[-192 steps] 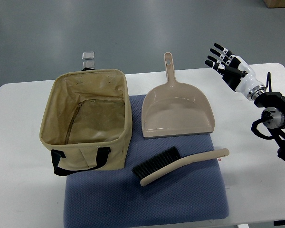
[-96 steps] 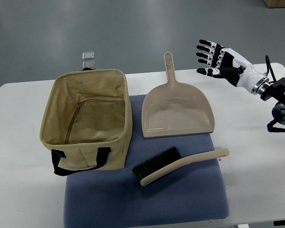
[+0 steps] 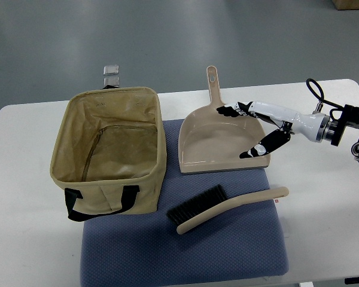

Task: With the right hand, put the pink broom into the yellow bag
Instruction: 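Move the right hand toward the beige brush handle beside the dustpan, then close the right hand around the beige brush handle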

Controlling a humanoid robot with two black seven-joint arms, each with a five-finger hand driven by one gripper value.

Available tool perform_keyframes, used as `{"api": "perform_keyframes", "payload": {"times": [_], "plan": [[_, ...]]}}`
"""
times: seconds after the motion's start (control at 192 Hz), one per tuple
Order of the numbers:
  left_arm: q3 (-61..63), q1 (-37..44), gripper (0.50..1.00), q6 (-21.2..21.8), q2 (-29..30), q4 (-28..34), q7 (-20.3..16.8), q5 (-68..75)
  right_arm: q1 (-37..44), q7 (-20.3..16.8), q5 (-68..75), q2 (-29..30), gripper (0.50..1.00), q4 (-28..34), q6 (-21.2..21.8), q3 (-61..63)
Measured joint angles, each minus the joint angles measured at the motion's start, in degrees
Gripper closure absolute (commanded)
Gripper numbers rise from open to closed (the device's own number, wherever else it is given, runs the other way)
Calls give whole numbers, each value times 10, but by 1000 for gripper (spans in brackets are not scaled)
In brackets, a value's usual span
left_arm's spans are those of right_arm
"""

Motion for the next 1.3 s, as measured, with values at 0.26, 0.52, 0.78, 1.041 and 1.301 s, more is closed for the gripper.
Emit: {"api": "perform_keyframes", "payload": {"times": [0.26, 0.52, 0.78, 1.041, 1.301], "plan": [[0, 0, 500, 0, 0, 0, 0, 0, 7, 1, -180, -20, 574, 50, -57, -59], [0, 0, 500, 0, 0, 0, 0, 0, 8, -18, -269, -26, 574, 58, -69, -92], [0, 0, 500, 0, 0, 0, 0, 0, 8, -28, -307, -29, 583, 64, -73, -107], [0, 0, 500, 0, 0, 0, 0, 0, 8, -52, -327, -29, 599, 64, -80, -116], [0, 0, 500, 0, 0, 0, 0, 0, 8, -57, -335, -29, 683, 63, -82, -130]]}}
